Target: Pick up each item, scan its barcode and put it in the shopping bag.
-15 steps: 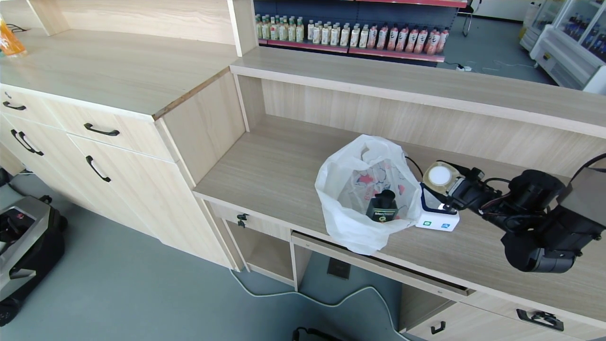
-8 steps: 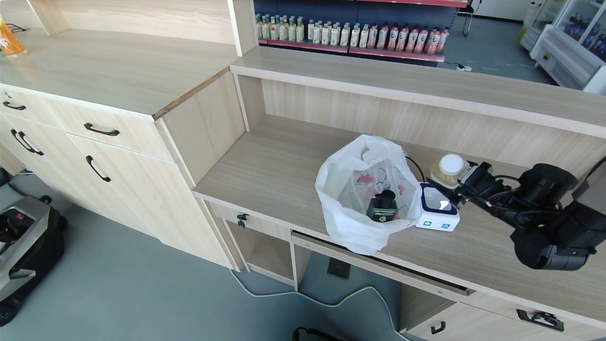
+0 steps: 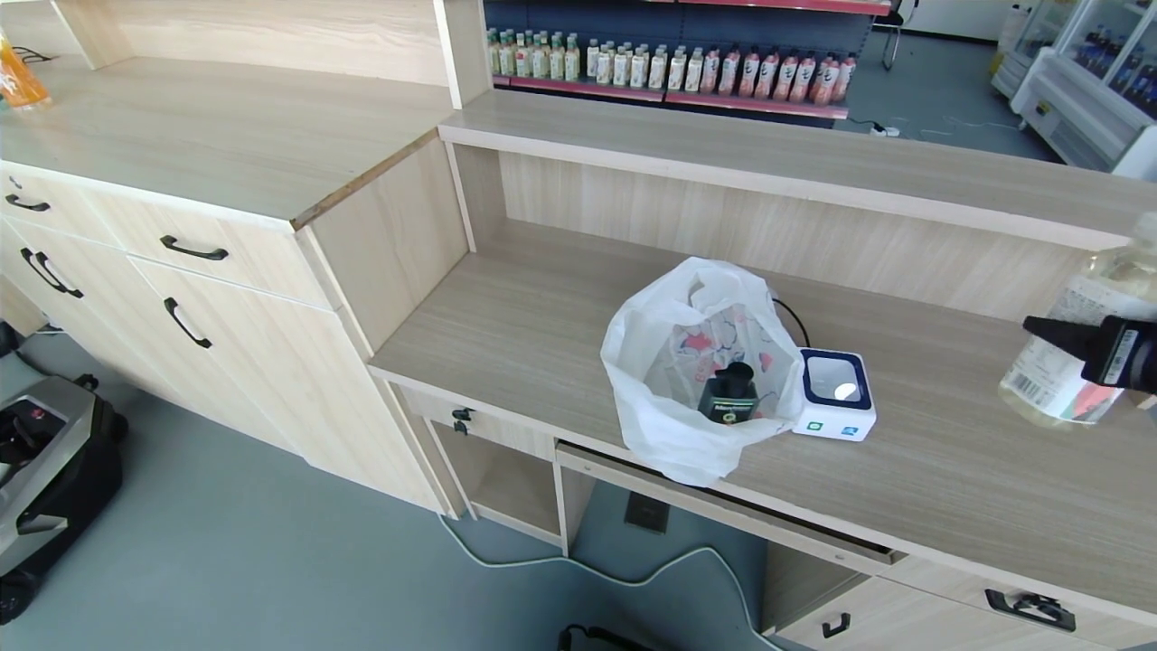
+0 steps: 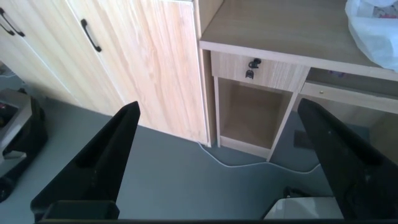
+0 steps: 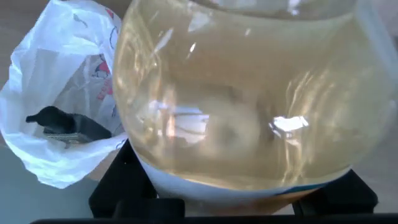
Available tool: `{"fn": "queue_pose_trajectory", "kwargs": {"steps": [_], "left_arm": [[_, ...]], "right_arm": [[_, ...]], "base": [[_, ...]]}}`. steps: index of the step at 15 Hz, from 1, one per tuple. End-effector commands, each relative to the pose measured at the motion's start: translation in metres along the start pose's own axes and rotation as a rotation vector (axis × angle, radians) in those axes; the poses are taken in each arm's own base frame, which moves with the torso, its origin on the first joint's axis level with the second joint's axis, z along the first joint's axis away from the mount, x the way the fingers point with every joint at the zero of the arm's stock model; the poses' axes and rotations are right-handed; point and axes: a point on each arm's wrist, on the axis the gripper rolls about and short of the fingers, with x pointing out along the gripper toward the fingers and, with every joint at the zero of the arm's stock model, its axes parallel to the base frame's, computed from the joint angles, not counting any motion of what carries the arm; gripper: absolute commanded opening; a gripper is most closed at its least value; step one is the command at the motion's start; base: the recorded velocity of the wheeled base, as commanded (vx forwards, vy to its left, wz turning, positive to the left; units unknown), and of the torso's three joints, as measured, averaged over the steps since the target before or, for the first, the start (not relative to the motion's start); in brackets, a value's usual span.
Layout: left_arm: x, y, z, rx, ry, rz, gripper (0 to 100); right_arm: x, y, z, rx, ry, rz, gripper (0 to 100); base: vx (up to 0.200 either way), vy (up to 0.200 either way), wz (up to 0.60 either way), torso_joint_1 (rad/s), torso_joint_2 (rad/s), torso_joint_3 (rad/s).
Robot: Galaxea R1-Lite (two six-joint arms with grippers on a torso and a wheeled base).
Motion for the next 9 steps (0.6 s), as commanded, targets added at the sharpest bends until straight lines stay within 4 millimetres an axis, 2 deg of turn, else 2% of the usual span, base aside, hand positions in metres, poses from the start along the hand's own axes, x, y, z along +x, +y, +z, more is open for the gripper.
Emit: {"fn": "queue_pose_trajectory", "kwargs": {"steps": [1,6,9], "left_arm": [[0.000,0.000,0.000,0.000,0.000,0.000,100],[0.000,0.000,0.000,0.000,0.000,0.002,100],[0.000,0.000,0.000,0.003,0.000,0.000,100]], "right_arm": [[-0.075,0.011,0.037,0.160,-0.181,-0.100,0],[-0.071,0.016,0.031,0.161,-0.154,-0.070,0],[-0.080,0.016,0.025,0.161,-0.158,-0.076,0]], "base": [[0.000,0.000,0.00,0.000,0.00,0.000],[0.000,0.000,0.00,0.000,0.00,0.000],[0.000,0.000,0.00,0.000,0.00,0.000]]}}
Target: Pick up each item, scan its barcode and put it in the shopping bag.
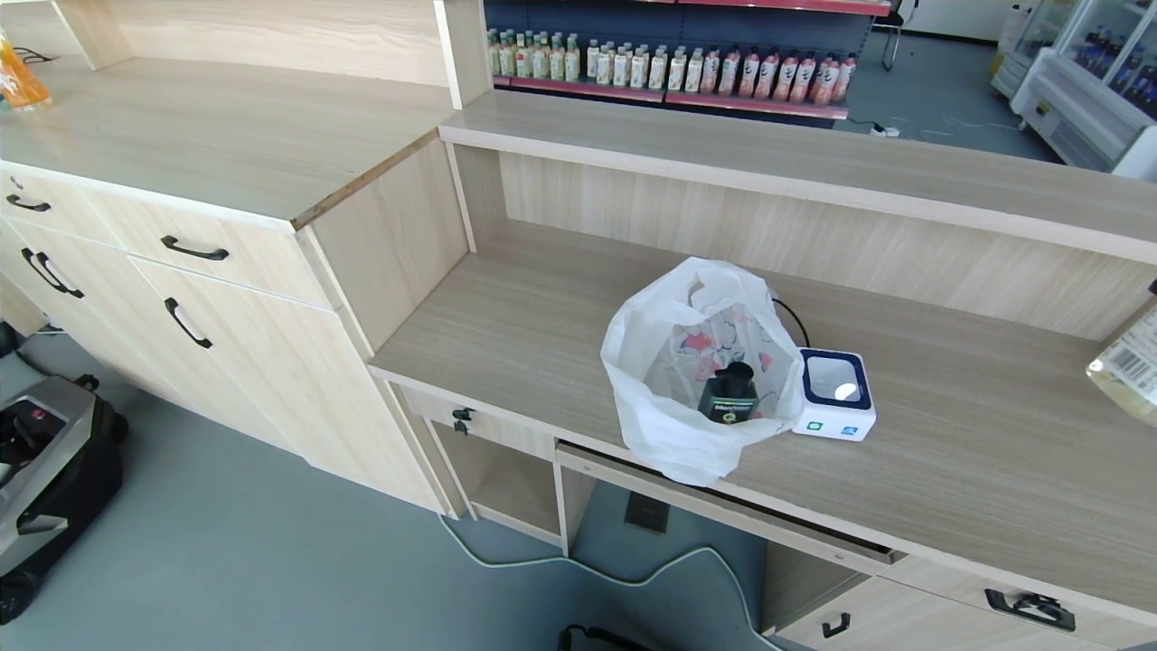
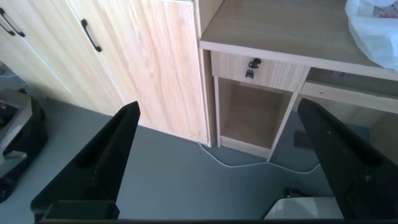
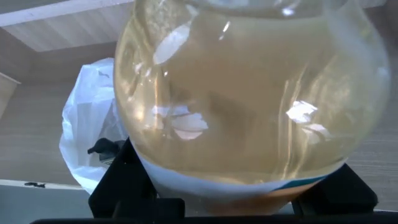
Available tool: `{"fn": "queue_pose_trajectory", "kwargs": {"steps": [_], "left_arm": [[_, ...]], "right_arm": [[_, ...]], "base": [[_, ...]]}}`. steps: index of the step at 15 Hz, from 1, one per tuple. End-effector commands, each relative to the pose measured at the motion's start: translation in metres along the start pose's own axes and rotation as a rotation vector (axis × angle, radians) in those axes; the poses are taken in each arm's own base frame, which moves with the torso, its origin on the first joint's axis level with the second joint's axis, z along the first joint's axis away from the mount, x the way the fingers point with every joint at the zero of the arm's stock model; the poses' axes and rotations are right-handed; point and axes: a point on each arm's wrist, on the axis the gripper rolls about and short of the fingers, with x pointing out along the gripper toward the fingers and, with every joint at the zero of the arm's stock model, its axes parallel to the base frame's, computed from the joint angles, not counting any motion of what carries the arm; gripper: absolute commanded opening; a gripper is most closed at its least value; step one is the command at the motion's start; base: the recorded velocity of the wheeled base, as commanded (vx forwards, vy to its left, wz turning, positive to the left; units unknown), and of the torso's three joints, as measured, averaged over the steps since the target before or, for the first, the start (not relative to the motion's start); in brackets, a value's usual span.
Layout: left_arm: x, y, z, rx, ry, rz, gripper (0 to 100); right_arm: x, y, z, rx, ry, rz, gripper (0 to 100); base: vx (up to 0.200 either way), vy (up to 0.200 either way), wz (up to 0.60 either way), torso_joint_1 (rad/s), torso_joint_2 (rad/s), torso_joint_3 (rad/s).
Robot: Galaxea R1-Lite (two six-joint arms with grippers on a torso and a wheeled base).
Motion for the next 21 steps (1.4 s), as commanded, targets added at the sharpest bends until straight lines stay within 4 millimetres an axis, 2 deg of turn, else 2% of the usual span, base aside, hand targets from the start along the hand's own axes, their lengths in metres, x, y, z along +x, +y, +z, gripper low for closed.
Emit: {"fn": "queue_pose_trajectory", "kwargs": {"steps": [1,6,11,14,15,17,21], "left_arm": [[0.000,0.000,0.000,0.001,-0.001,0.001,100],[0.000,0.000,0.000,-0.005,-0.001,-0.002,100],[0.000,0.000,0.000,-0.013,-0.001,-0.003,100],[0.000,0.000,0.000,-0.056,0.000,-0.004,100],[0.000,0.000,0.000,-0.054,0.000,-0.005,100],[0.000,0.000,0.000,-0.053,0.000,-0.007,100],[0.000,0.000,0.000,-0.056,-0.001,0.003,100]], "right_arm": [[-0.009,0.001,0.001,-0.002,-0.024,0.002,0],[-0.015,0.000,-0.007,0.002,-0.012,0.001,0],[-0.015,0.001,-0.002,0.000,-0.028,0.007,0],[-0.007,0.002,0.002,0.006,-0.025,0.012,0],[-0.002,0.001,0.003,0.006,-0.029,0.015,0],[0.022,-0.002,0.002,0.003,-0.041,0.016,0],[0.072,-0.002,0.004,-0.035,-0.051,0.035,0]], "base": [[0.000,0.000,0.00,0.000,0.00,0.000],[0.000,0.000,0.00,0.000,0.00,0.000],[0.000,0.200,0.00,0.003,0.00,0.003],[0.000,0.200,0.00,0.002,0.01,-0.001],[0.000,0.200,0.00,-0.002,0.00,0.002],[0.000,0.200,0.00,0.002,0.00,0.002],[0.000,0.000,0.00,0.000,0.00,0.000]]}}
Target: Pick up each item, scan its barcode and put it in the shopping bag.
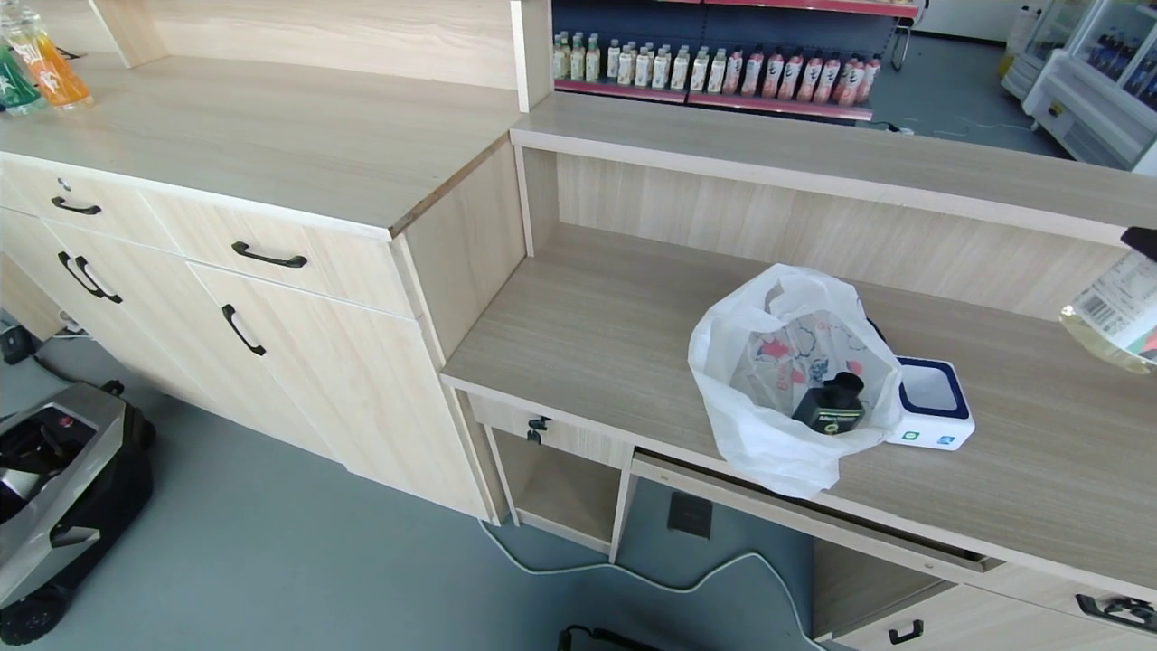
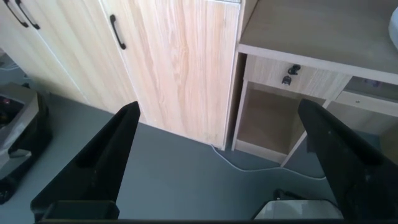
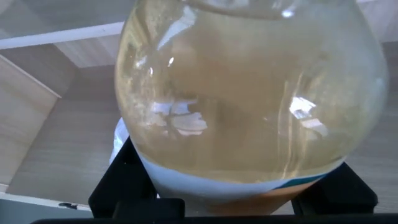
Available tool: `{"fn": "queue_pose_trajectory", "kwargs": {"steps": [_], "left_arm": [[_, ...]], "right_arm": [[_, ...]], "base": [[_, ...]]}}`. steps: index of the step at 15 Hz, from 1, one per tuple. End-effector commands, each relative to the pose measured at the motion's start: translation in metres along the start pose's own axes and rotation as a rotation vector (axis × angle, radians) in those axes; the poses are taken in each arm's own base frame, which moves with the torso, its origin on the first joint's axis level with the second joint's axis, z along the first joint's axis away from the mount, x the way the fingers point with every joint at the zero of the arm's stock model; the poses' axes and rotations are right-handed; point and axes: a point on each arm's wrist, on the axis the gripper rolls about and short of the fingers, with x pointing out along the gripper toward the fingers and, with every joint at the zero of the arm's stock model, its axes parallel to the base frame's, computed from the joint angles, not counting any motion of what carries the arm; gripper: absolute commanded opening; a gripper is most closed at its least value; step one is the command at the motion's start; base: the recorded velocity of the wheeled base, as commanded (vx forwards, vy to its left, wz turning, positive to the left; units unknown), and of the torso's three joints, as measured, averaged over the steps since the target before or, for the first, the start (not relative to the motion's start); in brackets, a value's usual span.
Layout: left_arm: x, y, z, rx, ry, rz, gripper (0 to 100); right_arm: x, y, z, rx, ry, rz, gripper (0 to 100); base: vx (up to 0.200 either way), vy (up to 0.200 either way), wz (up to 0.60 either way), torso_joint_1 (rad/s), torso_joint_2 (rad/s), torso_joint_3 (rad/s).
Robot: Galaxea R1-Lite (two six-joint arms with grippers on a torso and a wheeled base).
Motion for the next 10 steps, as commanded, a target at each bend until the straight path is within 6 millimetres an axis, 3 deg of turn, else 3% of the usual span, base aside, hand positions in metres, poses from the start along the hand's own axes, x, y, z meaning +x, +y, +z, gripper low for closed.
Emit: {"fn": "queue_pose_trajectory", "kwargs": {"steps": [1,6,10], "left_arm": [[0.000,0.000,0.000,0.000,-0.001,0.000,100],[0.000,0.000,0.000,0.000,-0.001,0.000,100],[0.000,0.000,0.000,0.000,0.000,0.000,100]], "right_arm": [[0.040,-0.001,-0.015,-0.013,0.076,0.011,0],[0.085,0.014,-0.048,-0.113,0.108,0.098,0],[0.121,0.014,-0.075,-0.233,0.051,0.137,0]], "base": [[0.000,0.000,0.00,0.000,0.00,0.000],[0.000,0.000,0.00,0.000,0.00,0.000],[0.000,0.000,0.00,0.000,0.00,0.000]]}}
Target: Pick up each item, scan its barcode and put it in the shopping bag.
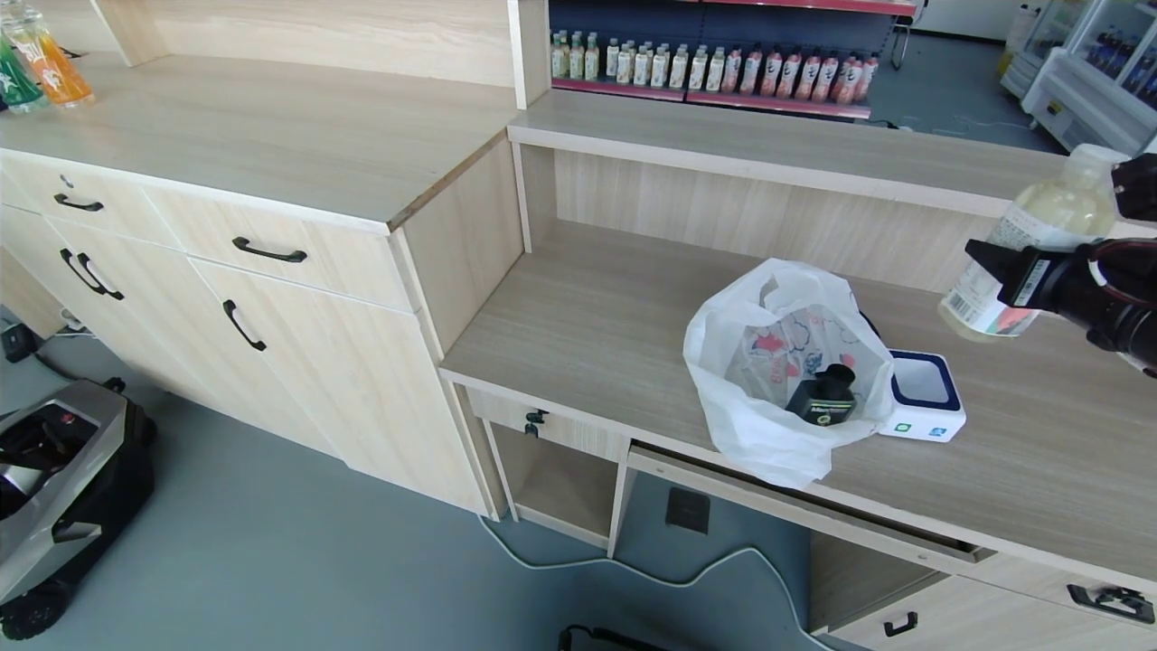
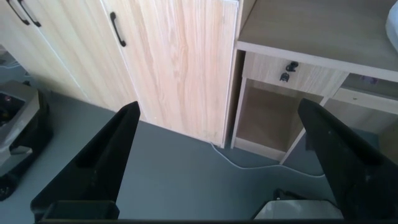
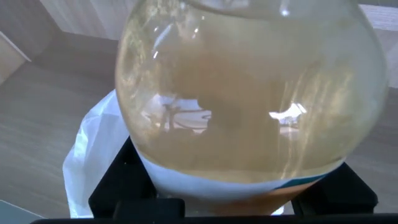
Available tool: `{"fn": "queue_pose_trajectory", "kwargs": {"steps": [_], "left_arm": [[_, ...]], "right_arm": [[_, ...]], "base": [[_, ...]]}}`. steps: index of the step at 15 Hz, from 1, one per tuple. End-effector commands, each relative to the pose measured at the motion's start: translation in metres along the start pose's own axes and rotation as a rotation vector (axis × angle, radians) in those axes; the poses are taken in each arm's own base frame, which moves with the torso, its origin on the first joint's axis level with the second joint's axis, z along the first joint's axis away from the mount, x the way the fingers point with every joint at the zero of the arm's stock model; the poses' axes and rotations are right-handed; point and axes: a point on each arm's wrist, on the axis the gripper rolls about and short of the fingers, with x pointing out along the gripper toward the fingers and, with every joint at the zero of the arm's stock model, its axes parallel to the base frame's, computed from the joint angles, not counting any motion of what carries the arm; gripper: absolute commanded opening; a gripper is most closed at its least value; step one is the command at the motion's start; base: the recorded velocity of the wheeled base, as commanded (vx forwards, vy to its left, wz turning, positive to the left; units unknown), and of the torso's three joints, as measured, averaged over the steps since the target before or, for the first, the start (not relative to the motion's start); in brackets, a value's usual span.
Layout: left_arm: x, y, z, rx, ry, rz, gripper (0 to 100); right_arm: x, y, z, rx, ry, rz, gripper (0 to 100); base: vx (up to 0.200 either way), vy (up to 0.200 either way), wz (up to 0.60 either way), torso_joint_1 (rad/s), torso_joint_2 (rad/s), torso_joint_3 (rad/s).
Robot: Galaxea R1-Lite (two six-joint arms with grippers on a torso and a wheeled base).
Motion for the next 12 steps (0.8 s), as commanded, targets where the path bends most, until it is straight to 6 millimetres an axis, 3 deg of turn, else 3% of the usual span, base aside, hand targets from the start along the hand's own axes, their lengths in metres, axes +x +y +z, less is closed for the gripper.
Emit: {"fn": "queue_pose_trajectory", "kwargs": {"steps": [1,5,12], "left_arm": [[0.000,0.000,0.000,0.000,-0.001,0.000,100],[0.000,0.000,0.000,0.000,-0.001,0.000,100],[0.000,0.000,0.000,0.000,-0.001,0.000,100]], "right_arm": [[0.025,0.006,-0.035,-0.028,0.076,0.031,0],[0.042,0.006,-0.065,-0.043,0.091,0.040,0],[0.060,0.009,-0.092,-0.045,0.057,0.094,0]], "base": [[0.000,0.000,0.00,0.000,0.00,0.000],[0.000,0.000,0.00,0.000,0.00,0.000],[0.000,0.000,0.00,0.000,0.00,0.000]]}}
